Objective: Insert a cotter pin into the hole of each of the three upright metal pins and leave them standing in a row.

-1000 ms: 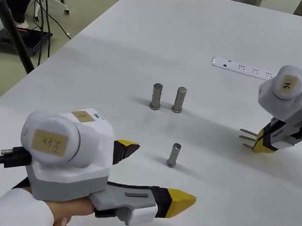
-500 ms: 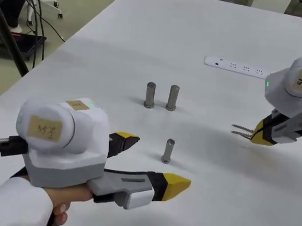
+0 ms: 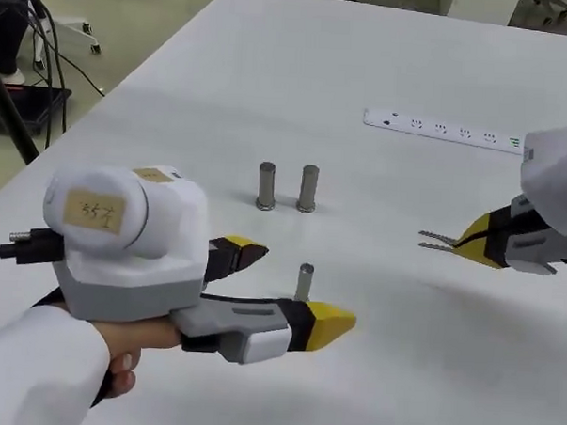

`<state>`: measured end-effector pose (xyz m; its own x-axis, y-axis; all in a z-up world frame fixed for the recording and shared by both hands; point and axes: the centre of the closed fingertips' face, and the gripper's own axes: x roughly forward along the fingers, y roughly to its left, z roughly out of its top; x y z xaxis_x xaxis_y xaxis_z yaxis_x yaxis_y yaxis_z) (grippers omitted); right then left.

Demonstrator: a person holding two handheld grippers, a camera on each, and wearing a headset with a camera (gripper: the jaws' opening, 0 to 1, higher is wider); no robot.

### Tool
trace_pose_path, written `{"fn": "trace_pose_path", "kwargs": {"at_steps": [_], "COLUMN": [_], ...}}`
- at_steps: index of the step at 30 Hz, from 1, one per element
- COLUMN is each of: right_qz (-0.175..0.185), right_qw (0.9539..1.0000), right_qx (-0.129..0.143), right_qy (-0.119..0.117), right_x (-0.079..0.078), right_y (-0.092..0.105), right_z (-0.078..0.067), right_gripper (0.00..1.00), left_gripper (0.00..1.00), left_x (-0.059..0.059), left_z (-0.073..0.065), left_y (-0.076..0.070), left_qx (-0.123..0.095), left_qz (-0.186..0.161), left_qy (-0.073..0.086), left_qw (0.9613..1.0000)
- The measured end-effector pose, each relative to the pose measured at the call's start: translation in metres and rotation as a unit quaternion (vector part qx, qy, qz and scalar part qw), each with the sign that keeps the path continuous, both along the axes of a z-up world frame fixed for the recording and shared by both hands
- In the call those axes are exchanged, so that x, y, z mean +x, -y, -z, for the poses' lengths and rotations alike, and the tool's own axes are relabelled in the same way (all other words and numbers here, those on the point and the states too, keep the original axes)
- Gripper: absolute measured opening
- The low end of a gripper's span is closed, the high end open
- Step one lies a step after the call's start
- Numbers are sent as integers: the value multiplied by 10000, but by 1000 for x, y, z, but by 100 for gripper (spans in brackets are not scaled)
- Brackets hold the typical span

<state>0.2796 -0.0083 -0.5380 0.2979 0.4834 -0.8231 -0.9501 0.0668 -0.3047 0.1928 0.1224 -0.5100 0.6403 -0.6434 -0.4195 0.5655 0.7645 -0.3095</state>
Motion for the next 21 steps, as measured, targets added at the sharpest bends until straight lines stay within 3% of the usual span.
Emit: {"fn": "trace_pose_path", "kwargs": {"at_steps": [4, 12, 16, 21], "right_qz": [-2, -17, -51, -208], "right_qw": [9993, 9963, 9944, 9920], "right_qx": [332, 739, 872, 965], "right_qy": [198, 443, 596, 785], "right_x": [-9, -23, -24, -38], "right_y": [-8, -21, -26, -34], "right_z": [-13, -30, -33, -40], "right_gripper": [0, 0, 0, 0], "left_gripper": [64, 56, 53, 47], "left_x": [8, 15, 16, 17], "left_z": [-6, -19, -21, -28], "left_y": [4, 17, 25, 36], "left_qx": [-49, -245, -228, -283], "left_qz": [14, 238, 368, 539], "left_qy": [34, 150, 173, 211], "left_qw": [10000, 9993, 9989, 9979]}}
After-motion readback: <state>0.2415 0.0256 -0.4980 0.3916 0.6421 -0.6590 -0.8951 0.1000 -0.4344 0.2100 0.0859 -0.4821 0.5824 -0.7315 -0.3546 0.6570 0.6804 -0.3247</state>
